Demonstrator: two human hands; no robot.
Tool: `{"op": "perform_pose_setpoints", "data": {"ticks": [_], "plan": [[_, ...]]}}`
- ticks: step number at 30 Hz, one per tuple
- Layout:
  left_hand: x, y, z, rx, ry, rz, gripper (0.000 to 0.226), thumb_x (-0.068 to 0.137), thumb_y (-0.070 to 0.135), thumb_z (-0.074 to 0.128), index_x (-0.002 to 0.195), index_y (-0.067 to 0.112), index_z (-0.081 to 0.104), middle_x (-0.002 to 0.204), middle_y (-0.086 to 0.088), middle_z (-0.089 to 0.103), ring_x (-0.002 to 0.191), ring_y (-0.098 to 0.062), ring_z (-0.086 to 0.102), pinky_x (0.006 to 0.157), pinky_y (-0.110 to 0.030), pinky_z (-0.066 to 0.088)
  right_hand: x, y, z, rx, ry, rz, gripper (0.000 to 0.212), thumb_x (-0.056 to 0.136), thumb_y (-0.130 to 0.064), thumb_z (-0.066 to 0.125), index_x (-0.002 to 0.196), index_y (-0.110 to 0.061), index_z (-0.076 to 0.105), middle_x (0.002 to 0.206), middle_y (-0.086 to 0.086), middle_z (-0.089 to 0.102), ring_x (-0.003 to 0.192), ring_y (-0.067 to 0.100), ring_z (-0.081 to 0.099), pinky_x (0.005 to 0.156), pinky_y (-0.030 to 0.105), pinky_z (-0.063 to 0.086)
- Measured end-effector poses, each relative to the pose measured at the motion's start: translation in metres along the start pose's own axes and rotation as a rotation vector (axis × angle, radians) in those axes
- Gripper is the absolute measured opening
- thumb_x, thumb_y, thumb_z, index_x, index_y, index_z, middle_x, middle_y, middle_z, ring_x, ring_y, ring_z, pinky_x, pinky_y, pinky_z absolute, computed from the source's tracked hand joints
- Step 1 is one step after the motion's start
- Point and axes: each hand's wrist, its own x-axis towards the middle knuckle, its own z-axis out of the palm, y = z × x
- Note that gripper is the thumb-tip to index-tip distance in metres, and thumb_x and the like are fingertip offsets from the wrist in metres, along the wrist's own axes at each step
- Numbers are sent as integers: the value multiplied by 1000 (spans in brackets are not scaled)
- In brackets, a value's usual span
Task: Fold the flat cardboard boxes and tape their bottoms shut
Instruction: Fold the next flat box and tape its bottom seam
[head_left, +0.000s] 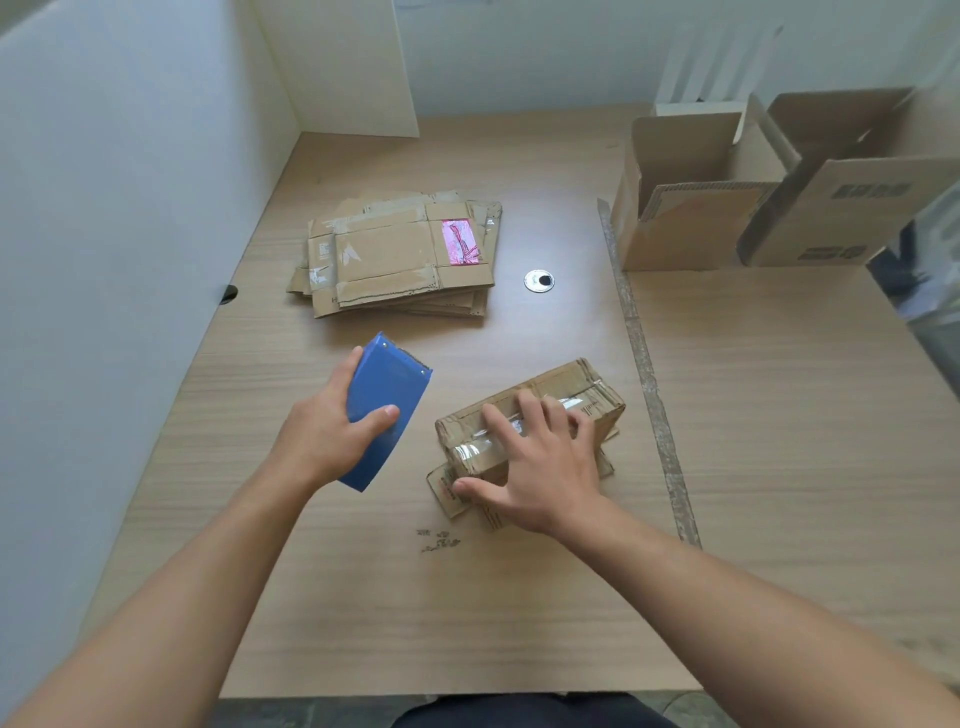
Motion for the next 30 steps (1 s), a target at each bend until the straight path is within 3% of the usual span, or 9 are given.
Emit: {"op": "perform_pose_setpoints", "data": {"ticks": [5,9,11,14,18,20,22,25,30], "plan": [[-7,-6,-4,-32,-13,-9,78,86,47,67,148,55,19,118,4,59,101,-23,57,79,-37,50,0,7,-2,64,-43,-160,75,82,-55,50,150,-27,33,157,5,27,148,35,14,119,57,8],[-13,-10,-3,-25,-11,-12,78,86,47,67,148,55,20,117,4,60,99,-23,57,78,-37,49,-10,29,-2,188,-41,-345,67,85,-22,59,150,-15,42,160,10,29,150,33,19,122,46,20],[-16,-10,-3,-29,-8,-11,78,86,47,67,148,54,20,115,4,60,98,-23,58,80,-39,52,-14,35,2,199,11,-409,65,85,-24,63,147,-11,47,157,13,35,148,34,26,121,44,21],[-19,-8,-1,-12,-11,1,79,87,46,67,150,51,21,116,4,61,99,-24,57,84,-40,52,-12,37,5,187,-44,-396,71,93,-40,62,152,-13,36,161,7,26,151,28,15,123,42,18],[-23,-6,1,19,-36,16,79,87,46,67,150,51,21,121,6,60,103,-23,56,87,-39,50,-7,39,6,236,88,-409,53,93,-16,64,144,-9,50,154,10,39,147,34,28,114,48,36],[-24,-5,1,28,-52,31,79,87,46,67,150,51,20,125,8,59,104,-22,56,89,-40,50,-4,41,7,227,-38,-419,68,95,-33,63,153,-15,33,163,4,16,152,24,2,123,39,18],[-24,-4,1,40,-59,39,79,87,46,67,151,50,20,126,8,59,105,-22,57,89,-41,50,-3,48,6,249,-251,-400,97,85,-66,58,158,-23,10,162,-9,-14,148,11,-25,122,27,-3],[-25,-2,2,42,-60,45,80,87,45,67,151,50,20,126,8,59,104,-22,57,89,-40,50,2,52,0,382,-349,-368,110,73,-88,39,159,-26,9,159,-21,-19,141,-6,-30,120,26,-5],[-24,1,7,49,-62,51,80,86,46,67,151,49,20,125,8,60,103,-21,57,86,-37,49,9,51,5,437,-274,-315,66,98,-51,50,155,-26,29,155,-24,-2,142,-8,-16,123,27,1]]}}
